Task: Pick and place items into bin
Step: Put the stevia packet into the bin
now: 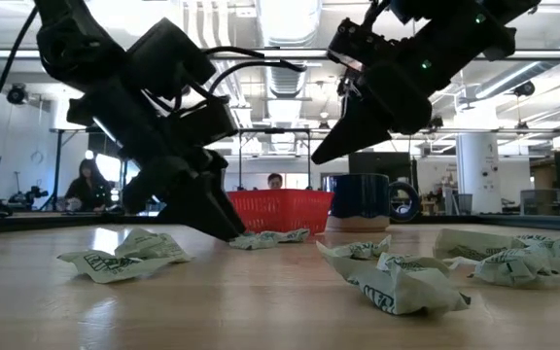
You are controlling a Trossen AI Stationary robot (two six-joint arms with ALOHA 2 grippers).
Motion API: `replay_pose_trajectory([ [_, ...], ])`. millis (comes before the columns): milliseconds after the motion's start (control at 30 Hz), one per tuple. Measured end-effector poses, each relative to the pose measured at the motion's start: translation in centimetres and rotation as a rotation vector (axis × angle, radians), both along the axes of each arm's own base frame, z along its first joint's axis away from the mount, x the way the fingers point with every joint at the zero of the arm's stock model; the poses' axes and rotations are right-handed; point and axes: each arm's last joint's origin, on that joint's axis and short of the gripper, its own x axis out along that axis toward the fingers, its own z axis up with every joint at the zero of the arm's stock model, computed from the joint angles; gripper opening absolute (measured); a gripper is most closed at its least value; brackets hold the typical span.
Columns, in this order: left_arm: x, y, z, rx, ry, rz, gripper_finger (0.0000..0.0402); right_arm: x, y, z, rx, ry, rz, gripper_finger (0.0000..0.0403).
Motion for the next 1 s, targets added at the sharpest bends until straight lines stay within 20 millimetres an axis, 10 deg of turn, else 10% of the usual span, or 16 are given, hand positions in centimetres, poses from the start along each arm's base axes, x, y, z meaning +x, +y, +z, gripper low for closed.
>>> replay_pose_trajectory([
  [433, -0.3, -0.7, 0.0, 0.024, 0.018, -0.044, 0.0009, -0.1, 0.0, -0.1, -0.005, 0.017, 0.000, 0.0102],
  [1000, -2.8, -0.8, 6.9, 0.247, -0.132, 0.030, 0.0000, -0.3, 0.0, -0.3, -0.011, 0.041, 0.005, 0.0100],
])
